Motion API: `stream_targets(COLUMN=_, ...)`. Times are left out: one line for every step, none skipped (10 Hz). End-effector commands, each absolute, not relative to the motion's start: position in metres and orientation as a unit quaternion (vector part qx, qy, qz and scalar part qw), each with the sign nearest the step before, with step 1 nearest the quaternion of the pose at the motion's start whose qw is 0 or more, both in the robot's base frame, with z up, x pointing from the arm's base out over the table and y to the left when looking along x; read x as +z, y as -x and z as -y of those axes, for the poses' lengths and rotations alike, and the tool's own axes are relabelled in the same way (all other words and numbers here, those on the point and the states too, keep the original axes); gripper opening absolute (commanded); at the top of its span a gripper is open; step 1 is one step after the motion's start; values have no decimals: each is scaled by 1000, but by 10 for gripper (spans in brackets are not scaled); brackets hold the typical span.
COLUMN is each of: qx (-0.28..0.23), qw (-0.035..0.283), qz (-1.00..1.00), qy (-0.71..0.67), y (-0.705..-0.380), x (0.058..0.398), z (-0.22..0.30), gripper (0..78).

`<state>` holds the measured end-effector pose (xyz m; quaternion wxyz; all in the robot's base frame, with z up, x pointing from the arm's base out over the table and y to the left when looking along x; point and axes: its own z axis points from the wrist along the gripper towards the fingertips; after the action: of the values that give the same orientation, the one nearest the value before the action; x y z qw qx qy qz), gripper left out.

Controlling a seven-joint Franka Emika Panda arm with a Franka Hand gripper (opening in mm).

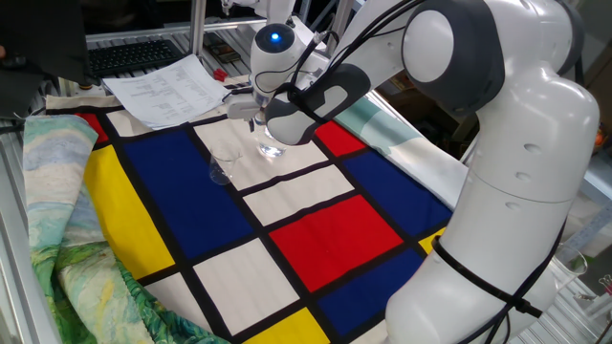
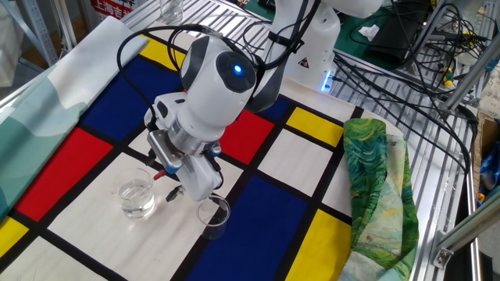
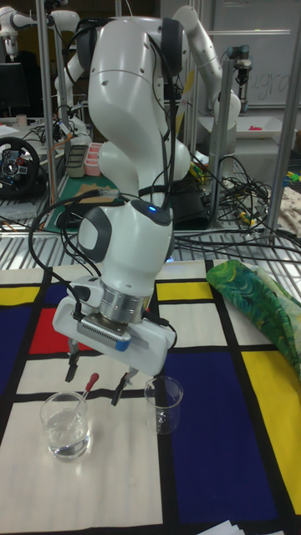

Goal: Transfer liquid using a dropper

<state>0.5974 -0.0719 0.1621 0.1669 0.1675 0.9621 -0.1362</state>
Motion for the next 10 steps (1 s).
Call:
stream_targets(qx=-146, qw=196, qz=-954, qy=-175, y=-604, x=166, z=74, gripper=774)
stream_targets(qx=-146, qw=196, qz=-954, qy=-176, y=-604, x=166, z=74, gripper=774)
stream_targets(qx=-146, qw=197, qz=-953, qy=-176, y=-604, x=165, z=74, gripper=774)
stream_targets(qx=-145, qw=197, qz=-953, qy=-177, y=-604, x=165, z=74, gripper=774)
stream_targets(qx=-144, qw=197, qz=-954, qy=-177, y=-604, x=164, z=74, gripper=774)
stream_targets(qx=-142, qw=197, qz=-954, qy=-177, y=-605, x=163, z=73, gripper=774)
stream_targets(qx=-142, qw=198, qz=-953, qy=-177, y=-605, x=161, z=73, gripper=774)
stream_targets(qx=-142, qw=198, qz=-954, qy=-176, y=-605, x=161, z=73, gripper=774)
stream_targets(qx=-142, qw=198, qz=-954, qy=-174, y=-605, x=161, z=73, gripper=774)
stream_targets(qx=-143, qw=198, qz=-954, qy=-172, y=-605, x=161, z=73, gripper=774)
